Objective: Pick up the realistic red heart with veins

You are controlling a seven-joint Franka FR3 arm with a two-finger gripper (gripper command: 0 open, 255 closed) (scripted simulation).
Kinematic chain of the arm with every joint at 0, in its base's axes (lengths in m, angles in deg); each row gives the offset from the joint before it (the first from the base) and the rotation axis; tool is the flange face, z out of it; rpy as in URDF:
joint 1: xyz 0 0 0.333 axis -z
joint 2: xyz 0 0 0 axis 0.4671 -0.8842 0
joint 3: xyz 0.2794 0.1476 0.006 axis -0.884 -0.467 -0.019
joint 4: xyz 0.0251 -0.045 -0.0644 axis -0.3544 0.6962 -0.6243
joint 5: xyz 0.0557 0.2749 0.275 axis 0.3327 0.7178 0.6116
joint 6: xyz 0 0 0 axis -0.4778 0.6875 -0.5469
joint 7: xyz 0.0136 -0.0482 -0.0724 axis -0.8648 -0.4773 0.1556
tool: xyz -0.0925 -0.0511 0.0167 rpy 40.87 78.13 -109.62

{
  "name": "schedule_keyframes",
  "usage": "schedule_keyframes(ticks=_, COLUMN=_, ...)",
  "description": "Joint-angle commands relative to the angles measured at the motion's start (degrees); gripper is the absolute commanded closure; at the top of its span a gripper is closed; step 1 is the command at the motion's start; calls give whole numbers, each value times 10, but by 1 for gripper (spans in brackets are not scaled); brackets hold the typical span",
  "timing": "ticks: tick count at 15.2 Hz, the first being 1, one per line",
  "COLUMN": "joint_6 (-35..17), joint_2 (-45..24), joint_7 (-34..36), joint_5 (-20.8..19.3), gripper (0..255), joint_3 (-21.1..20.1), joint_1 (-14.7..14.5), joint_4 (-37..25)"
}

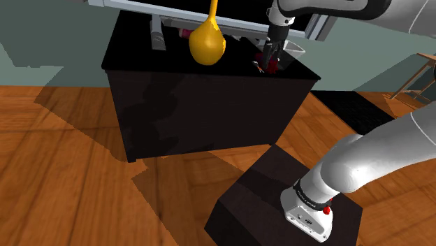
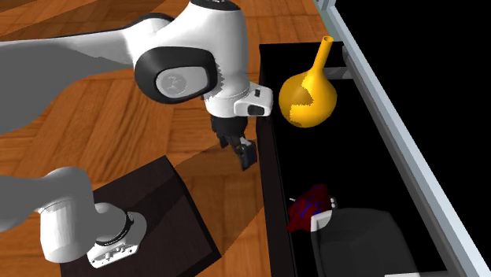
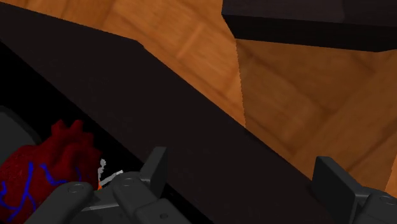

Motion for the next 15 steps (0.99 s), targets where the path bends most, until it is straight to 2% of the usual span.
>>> schedule_keyframes(ticks=1, joint_6=-1, joint_2=-45, joint_7=-23, joint_5=-16, gripper=0, joint_3=8, joint_1=5, joint_4=-38)
schedule_keyframes(ticks=9, joint_6=10, joint_2=-213, joint_7=-113, joint_5=-67, gripper=0, joint_3=35, joint_1=27, joint_4=-206)
schedule_keyframes(ticks=15, joint_6=37, joint_2=-359, joint_7=-185, joint_5=-94, gripper=0, joint_3=51, joint_1=48, joint_4=-381)
